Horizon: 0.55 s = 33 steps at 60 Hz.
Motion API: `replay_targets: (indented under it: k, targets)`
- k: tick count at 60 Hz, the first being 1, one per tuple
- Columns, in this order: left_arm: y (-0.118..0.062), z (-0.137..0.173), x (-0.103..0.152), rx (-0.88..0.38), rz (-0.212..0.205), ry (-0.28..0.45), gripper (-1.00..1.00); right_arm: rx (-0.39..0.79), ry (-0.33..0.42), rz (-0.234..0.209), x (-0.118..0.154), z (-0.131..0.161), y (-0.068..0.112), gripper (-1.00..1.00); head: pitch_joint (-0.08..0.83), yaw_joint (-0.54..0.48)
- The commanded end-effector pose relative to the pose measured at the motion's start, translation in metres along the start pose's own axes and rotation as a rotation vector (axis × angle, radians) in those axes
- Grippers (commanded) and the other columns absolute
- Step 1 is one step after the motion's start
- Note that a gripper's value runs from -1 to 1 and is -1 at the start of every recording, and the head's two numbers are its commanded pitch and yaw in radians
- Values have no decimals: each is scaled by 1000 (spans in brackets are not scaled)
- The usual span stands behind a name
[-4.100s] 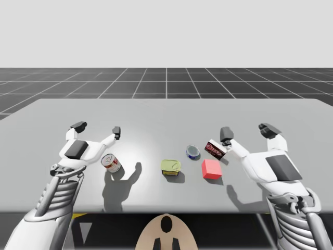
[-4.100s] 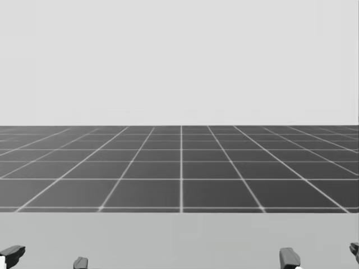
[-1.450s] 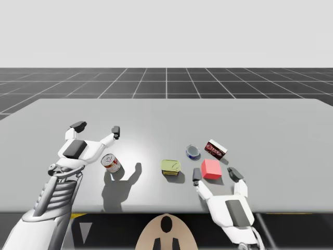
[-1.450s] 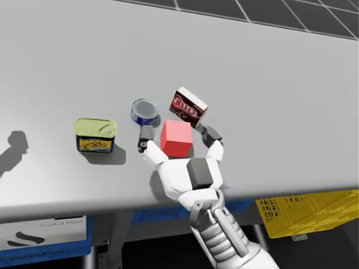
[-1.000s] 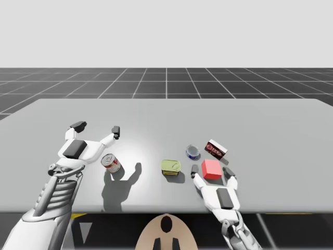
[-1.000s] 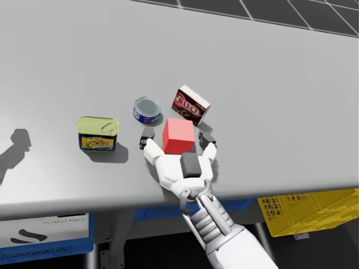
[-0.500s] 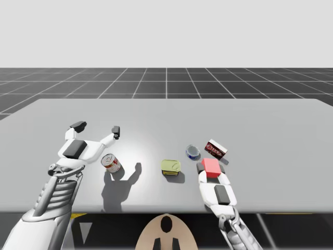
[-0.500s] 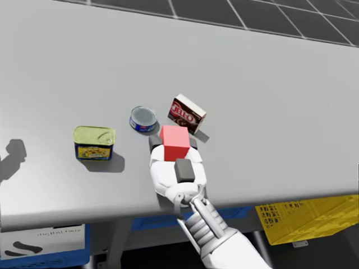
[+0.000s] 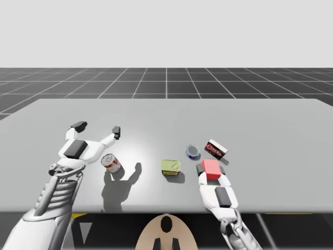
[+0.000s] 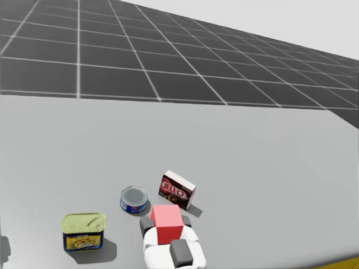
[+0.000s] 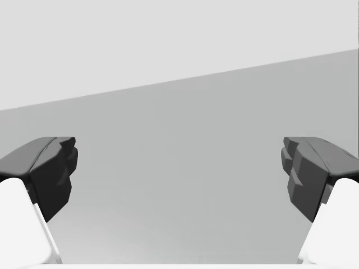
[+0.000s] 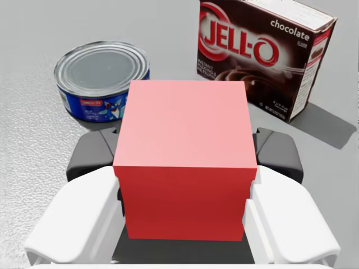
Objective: Find the red cube and pick it up.
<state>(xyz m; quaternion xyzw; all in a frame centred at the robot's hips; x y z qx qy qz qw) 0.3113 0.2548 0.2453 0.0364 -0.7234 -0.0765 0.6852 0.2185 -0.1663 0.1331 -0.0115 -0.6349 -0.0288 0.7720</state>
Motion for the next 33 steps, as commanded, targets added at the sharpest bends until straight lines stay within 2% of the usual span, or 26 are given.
replay_targets:
  k: [1, 9, 14, 22, 31, 33]
  targets:
    - [-2, 0, -1, -3, -2, 1, -1000, 25, -19, -54, 25, 12, 14, 1000, 404, -371]
    - [-2, 0, -1, -3, -2, 1, -1000, 35, -89, -29, 60, 20, 11, 1000, 396, -371]
    - [-2, 0, -1, -3, -2, 1, -1000, 39, -167, -8, 91, 28, 10, 1000, 393, -371]
    - [-1, 0, 0, -2, 4, -1, -1000, 52, -257, 7, 124, 37, 12, 1000, 385, -365]
    - [0, 0, 0, 1, 3, -1, -1000, 56, -408, 14, 167, 47, 13, 1000, 374, -352]
    - [0, 0, 0, 2, 3, -2, -1000, 50, -477, 16, 181, 51, 13, 1000, 373, -352]
